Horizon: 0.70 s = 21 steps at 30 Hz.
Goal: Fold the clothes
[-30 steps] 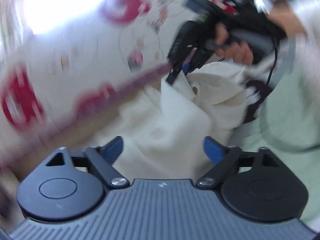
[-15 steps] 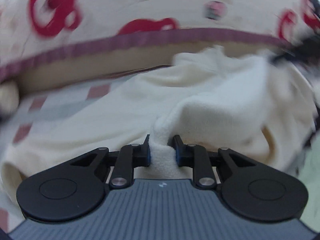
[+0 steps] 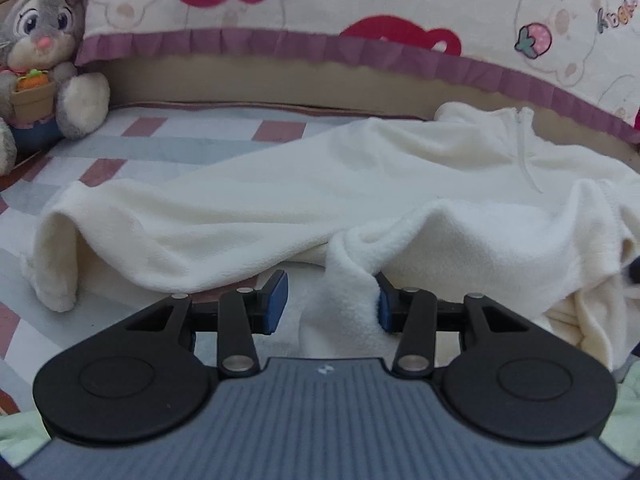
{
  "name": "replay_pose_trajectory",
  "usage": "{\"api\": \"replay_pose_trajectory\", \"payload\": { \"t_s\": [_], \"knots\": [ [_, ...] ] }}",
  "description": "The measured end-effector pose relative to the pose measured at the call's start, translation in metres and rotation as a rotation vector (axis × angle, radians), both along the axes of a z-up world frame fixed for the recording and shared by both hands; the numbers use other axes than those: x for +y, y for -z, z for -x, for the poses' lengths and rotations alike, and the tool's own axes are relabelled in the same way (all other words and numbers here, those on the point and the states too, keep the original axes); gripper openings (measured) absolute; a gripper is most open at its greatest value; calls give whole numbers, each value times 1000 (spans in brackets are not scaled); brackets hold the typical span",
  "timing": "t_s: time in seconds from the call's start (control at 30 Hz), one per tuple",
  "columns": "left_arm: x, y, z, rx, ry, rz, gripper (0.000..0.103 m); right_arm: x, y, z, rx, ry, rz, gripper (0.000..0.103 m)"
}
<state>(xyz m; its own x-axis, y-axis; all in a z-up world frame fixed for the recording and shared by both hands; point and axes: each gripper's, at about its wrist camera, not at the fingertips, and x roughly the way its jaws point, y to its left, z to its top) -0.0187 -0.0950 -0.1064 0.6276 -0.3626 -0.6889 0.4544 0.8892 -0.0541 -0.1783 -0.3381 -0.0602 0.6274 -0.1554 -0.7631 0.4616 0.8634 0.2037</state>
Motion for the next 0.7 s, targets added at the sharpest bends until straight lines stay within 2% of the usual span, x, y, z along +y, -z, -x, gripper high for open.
{"api": "replay_pose_trajectory", "payload": {
  "t_s": [0.07,0.1,0.23,0.3,0.37,0.4,0.47,0.57,0.6,0.63,0.67,0.7],
  "knots": [
    [6,-4,7,-23,-7,-8,49,3,11,-13,60,37,11,53],
    [10,-5,10,-36,-11,-16,52,2,14,-14,61,49,-10,54],
    [21,-1,11,-51,-11,-50,57,-5,19,-4,-12,85,-163,63],
    [30,0,13,-14,-42,-9,59,-6,21,1,-47,86,-240,63],
    [38,1,14,23,-73,31,60,4,24,1,-48,58,-273,65],
    [43,1,15,41,-88,51,60,11,27,-2,-35,40,-262,70],
    [50,1,18,70,-113,84,60,25,36,-17,9,2,-167,74],
    [54,-7,37,22,-60,99,60,45,45,-29,54,-35,-7,75],
    [51,-8,42,6,-25,94,60,51,46,-31,58,-54,44,68],
    [48,-9,46,-11,10,90,60,57,46,-30,62,-82,97,32],
    [45,-10,51,-27,44,86,61,59,43,-28,68,-102,127,14],
    [42,-11,55,-44,79,81,65,58,39,-25,74,-113,142,10]
  ]
}}
